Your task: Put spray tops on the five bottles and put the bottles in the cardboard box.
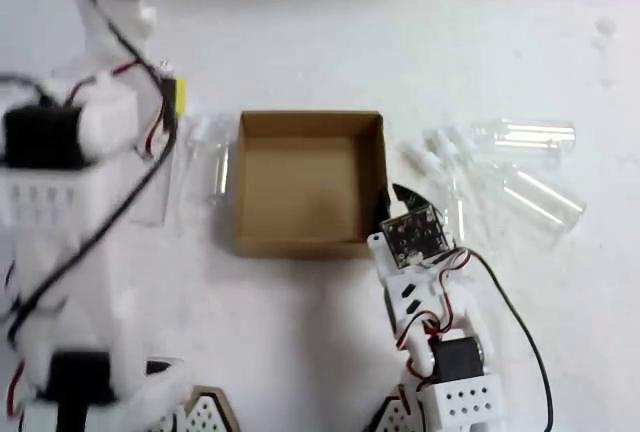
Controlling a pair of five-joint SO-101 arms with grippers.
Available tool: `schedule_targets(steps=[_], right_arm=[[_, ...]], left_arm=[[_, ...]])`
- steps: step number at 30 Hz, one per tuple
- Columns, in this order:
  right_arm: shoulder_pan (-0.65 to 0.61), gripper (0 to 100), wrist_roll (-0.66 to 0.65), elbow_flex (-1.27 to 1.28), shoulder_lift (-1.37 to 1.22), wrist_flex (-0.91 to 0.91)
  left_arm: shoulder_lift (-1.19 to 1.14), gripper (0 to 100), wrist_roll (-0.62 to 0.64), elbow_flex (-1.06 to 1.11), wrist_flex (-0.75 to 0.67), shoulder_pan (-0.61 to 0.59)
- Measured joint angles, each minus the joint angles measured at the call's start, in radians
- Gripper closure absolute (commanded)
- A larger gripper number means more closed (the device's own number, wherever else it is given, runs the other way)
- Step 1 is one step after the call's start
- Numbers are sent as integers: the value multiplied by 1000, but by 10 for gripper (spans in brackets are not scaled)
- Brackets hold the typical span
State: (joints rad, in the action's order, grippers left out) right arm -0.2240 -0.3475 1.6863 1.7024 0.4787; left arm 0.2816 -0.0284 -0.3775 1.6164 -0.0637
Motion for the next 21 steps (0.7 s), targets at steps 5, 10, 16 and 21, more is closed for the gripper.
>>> schedule_targets(steps=[5, 10, 16, 21], right_arm=[[0, 970, 0, 0, 0, 0], [0, 970, 0, 0, 0, 0], [0, 970, 0, 0, 0, 0], [0, 970, 0, 0, 0, 0]], left_arm=[[242, 976, 0, 189, -63, 31], [437, 978, 0, 374, -135, 58], [641, 976, 0, 608, -292, 71], [796, 976, 0, 868, -502, 71]])
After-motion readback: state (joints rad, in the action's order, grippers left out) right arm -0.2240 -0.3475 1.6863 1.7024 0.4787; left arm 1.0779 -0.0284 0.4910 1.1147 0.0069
